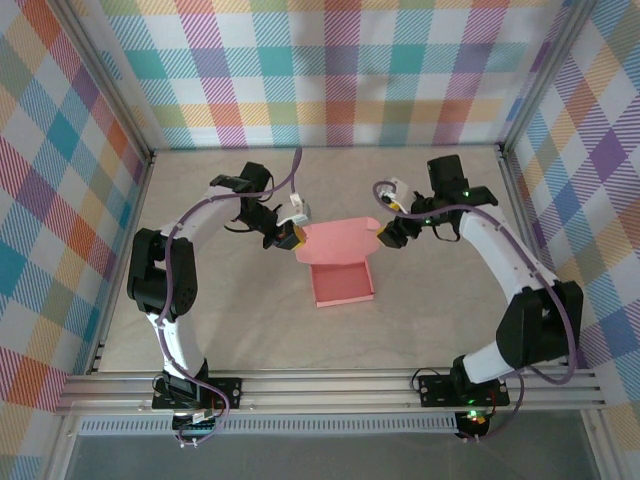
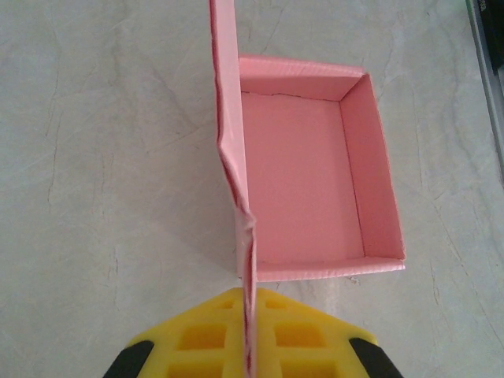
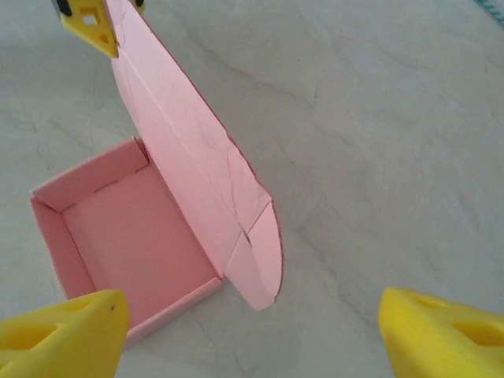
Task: Fold the paper box
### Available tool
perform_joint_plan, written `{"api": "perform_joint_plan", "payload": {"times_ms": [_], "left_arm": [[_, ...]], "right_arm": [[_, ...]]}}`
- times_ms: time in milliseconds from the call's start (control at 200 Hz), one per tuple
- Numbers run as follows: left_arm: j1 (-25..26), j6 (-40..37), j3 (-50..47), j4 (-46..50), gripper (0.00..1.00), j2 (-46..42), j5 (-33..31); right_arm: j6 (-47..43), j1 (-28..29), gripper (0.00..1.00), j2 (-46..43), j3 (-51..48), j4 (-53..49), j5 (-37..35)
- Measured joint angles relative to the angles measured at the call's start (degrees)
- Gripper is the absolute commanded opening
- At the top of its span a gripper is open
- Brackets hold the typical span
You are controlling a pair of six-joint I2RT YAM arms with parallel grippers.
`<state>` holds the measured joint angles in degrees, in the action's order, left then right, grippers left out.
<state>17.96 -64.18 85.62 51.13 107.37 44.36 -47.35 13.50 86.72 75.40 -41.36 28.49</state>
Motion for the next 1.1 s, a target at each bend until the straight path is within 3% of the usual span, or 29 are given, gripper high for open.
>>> {"api": "perform_joint_plan", "payload": {"times_ms": [305,495,660,740,1100], "left_arm": [[0.4,-0.6,-1.0,1.3,0.00,-1.5,-0.4],[0.4,-0.6,-1.0,1.3,0.00,-1.8,-0.9],[0.4,-0.6,-1.0,1.3,0.00,-1.8,-0.9],[0.4,-0.6,-1.0,1.3,0.00,-1.8,-0.9],[0.7,-0.6,-1.0,1.3,0.00,-1.9,-0.9]], "right_arm": [[-11.1,-0.8,0.83,14.2,14.8,-9.3,2.3],[-14.7,-0.8,0.78,18.9,17.4,-12.8,3.7],[-15.9,-0.5,0.66,20.9,17.5,-15.2,4.2],[-16.3,-0.3,0.50,21.0,17.4,-16.0,4.7],[-16.6,1.6,0.41,22.4,17.4,-18.7,5.7]]}}
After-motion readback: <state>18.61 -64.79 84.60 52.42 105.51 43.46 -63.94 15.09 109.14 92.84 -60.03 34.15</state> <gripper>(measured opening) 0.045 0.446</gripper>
